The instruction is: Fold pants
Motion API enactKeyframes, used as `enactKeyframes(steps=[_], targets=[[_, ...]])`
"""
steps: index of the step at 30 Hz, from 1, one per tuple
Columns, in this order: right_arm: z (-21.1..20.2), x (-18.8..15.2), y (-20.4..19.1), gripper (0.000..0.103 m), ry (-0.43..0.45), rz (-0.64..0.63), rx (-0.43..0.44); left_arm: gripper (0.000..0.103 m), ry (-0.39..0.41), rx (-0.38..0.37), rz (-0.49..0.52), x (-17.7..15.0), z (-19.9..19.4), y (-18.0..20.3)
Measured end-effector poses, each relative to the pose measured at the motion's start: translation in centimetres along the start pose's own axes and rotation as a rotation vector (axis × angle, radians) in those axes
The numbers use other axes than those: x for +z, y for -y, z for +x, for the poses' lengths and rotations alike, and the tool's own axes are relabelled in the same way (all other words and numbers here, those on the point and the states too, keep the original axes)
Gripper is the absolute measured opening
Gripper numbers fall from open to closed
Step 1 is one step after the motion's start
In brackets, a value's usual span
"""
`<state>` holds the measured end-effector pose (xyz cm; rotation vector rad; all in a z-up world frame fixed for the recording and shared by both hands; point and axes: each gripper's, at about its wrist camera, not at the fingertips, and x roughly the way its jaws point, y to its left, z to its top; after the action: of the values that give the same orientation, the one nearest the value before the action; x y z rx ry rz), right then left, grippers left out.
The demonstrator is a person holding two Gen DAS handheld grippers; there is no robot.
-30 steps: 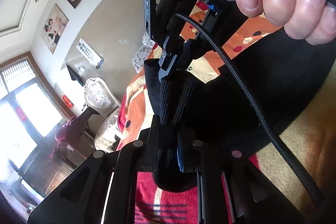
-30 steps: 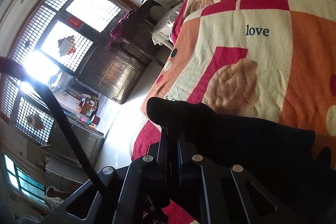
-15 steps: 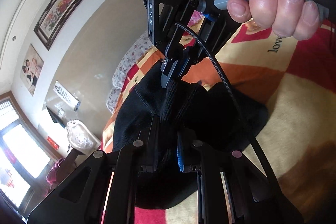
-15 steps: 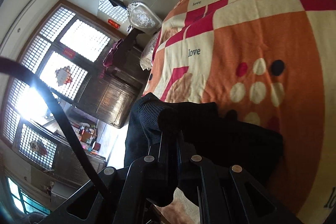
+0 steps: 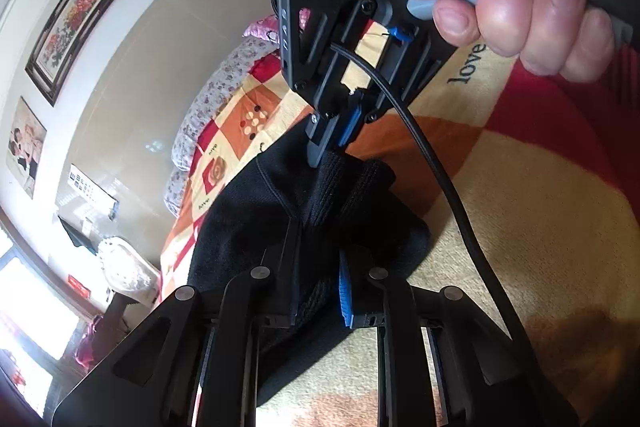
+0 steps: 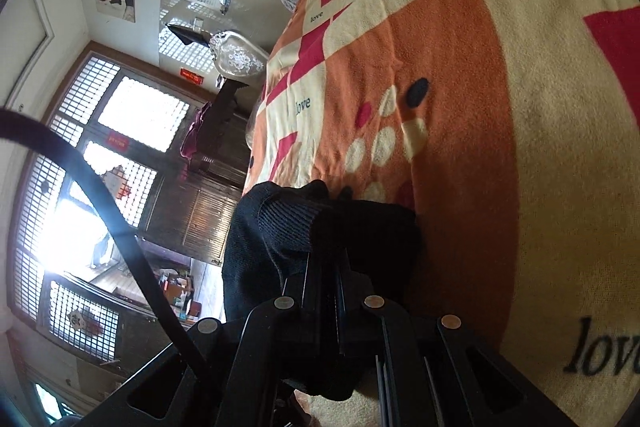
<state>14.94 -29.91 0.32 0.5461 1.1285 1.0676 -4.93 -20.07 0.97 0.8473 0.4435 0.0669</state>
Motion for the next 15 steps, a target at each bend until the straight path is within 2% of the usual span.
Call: enactKeyframes(steps=[4, 7, 10, 13, 14, 15], targets=[[0.6, -0.5, 1.5, 0.005, -0.004, 0.054, -0.015, 0.019, 0.020, -0.044, -0.033, -0.6, -1.5, -0.2], [0.0, -0.8, 2.8, 0.006, 0.001, 0.114, 0.030, 0.022, 0.040, -0.135, -0.137, -1.2, -3.3, -2.4], [-1.3, -1.2, 2.6, 0.010, 0.017, 0.129, 0.038, 0.022, 0.067, -0.192, -0.291, -2.5, -5.2, -6.2], [-4.7, -0.9, 0.2, 0.011, 0.110, 0.015, -0.053, 0.022, 0.091, -0.221, -0.471, -4.2, -6.3, -10.6], [-5.9, -0.9, -1.5, 0.011, 0.152, -0.066, -0.114, 0.025, 0.094, -0.242, -0.545, -4.9, -6.3, -12.2], [-7.0, -1.2, -3.7, 0.012, 0.202, -0.183, -0.172, 0.031, 0.096, -0.294, -0.631, -5.7, -5.8, -13.8]])
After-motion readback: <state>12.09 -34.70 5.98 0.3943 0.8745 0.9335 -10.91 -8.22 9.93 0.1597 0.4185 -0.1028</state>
